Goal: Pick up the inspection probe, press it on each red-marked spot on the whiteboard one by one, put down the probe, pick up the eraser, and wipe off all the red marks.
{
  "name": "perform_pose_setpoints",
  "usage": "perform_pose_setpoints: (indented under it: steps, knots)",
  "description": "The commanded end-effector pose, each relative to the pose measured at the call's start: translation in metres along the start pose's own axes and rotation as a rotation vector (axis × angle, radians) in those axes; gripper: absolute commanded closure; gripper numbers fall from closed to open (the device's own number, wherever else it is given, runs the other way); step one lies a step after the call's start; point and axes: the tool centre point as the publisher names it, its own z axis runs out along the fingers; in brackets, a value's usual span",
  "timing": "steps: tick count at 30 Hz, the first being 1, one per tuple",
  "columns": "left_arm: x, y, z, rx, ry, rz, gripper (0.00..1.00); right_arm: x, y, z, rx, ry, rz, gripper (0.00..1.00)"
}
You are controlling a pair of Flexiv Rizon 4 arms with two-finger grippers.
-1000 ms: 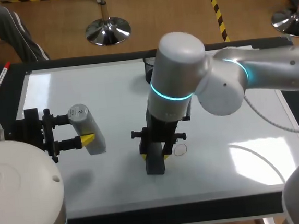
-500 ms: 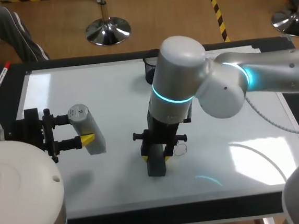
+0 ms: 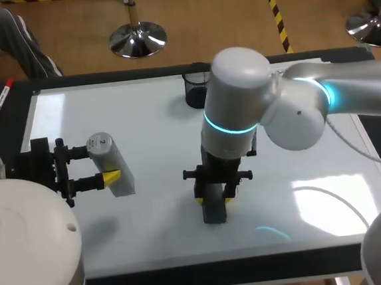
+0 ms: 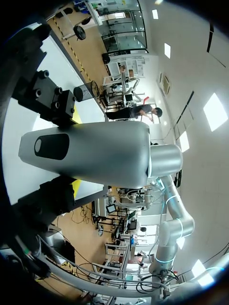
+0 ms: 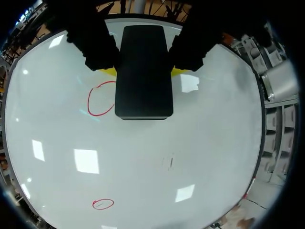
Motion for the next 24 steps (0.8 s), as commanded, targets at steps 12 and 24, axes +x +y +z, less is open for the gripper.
perform_pose_setpoints:
  steps: [12, 24]
  knots:
    - [0.001, 0.000, 0.000, 0.003, -0.002, 0.002, 1.00, -0.055, 0.017, 0.006, 0.016, -0.068, 0.059, 1.00]
    - [0.001, 0.000, 0.000, 0.003, -0.002, 0.002, 1.00, -0.088, 0.030, -0.016, -0.004, -0.132, 0.119, 1.00]
